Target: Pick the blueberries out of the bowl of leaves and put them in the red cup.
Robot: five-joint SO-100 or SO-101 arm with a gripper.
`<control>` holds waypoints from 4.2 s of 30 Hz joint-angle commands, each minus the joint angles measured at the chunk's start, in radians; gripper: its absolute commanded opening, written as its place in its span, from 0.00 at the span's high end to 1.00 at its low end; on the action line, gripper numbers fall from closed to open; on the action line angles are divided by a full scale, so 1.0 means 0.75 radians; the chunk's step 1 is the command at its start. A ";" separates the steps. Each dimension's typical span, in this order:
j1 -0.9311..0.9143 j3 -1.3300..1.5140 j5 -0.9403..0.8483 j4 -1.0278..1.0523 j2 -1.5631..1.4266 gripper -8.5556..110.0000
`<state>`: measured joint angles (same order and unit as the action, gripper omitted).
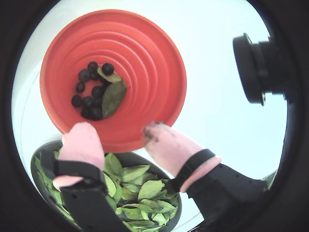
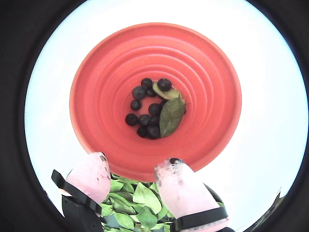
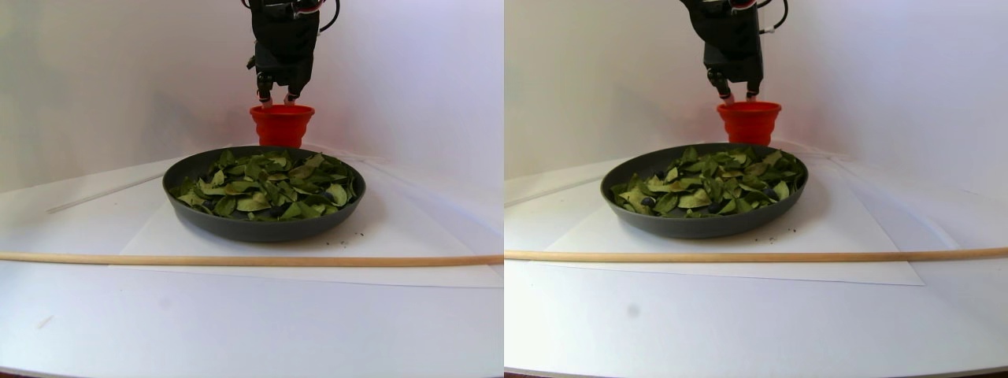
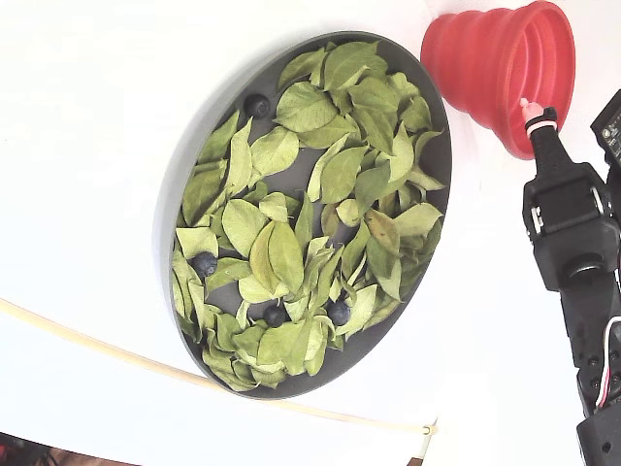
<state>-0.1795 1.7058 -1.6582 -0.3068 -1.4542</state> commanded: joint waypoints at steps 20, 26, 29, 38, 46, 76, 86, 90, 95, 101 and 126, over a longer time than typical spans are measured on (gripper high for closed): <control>0.047 0.135 -0.020 0.133 -0.356 0.79; 0.074 0.184 -0.022 0.157 -0.395 0.79; 0.086 0.207 -0.022 0.178 -0.411 0.79; 0.123 0.276 -0.027 0.211 -0.450 0.79; 0.153 0.340 -0.027 0.233 -0.479 0.79; 0.243 0.536 -0.031 0.331 -0.554 0.79; 0.292 0.581 -0.027 0.333 -0.532 0.79; 0.305 0.597 -0.020 0.333 -0.526 0.79; 0.321 0.603 -0.022 0.327 -0.493 0.79; 0.340 0.616 -0.027 0.280 -0.436 0.79; 0.378 0.589 0.000 0.098 -0.205 0.79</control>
<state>0.0951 2.1813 -1.6644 -0.2056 -1.5938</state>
